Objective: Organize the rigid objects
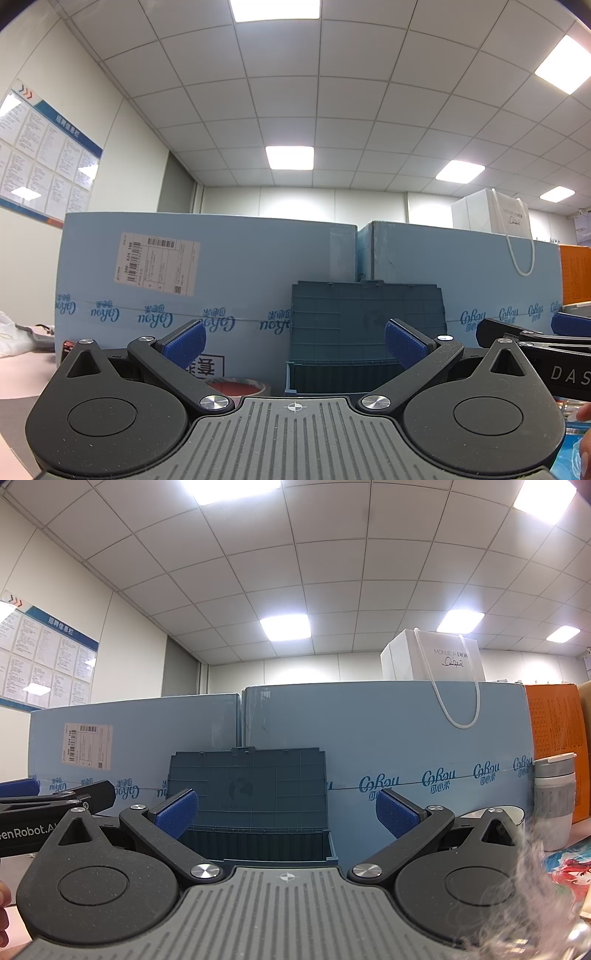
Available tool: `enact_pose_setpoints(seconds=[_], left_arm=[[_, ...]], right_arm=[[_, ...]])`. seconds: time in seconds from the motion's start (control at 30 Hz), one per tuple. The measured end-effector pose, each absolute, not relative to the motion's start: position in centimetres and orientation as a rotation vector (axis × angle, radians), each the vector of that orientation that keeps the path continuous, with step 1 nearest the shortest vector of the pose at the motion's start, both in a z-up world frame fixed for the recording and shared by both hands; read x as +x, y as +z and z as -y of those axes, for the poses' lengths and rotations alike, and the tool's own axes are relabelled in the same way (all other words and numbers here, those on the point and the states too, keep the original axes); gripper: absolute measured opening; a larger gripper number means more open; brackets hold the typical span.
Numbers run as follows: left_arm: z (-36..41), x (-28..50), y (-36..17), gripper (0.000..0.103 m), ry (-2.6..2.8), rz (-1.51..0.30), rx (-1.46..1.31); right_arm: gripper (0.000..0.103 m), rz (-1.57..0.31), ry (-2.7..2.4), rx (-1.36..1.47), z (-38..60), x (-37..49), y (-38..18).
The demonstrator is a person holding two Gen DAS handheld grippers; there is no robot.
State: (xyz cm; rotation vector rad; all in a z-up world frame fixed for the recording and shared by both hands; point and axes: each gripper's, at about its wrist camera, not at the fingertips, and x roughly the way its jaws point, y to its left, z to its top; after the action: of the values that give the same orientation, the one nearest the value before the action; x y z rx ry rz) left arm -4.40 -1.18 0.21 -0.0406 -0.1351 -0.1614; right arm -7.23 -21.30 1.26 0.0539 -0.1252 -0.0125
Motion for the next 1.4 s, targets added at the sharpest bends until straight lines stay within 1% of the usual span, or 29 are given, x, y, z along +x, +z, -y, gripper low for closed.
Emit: enact_pose_setpoints(seconds=[0.4,0.6,1.4], left_arm=[[1.15,-4.37,0.2,0.103,-0.158,0.133,-0.04],[1.1,-3.87,0.22,0.103,-0.119,0.102,-0.039],[1.23,-4.07,0.21,0.103,-0.123,0.108,-0.035]], right_arm=[[0.103,0.124,-0.013,0.054,21.29,-7.23,1.28],[0.103,0.128,-0.013,0.056,21.32,-7.24,1.23],[0.103,0.127,-0.011,0.056,21.34,-7.23,1.16]])
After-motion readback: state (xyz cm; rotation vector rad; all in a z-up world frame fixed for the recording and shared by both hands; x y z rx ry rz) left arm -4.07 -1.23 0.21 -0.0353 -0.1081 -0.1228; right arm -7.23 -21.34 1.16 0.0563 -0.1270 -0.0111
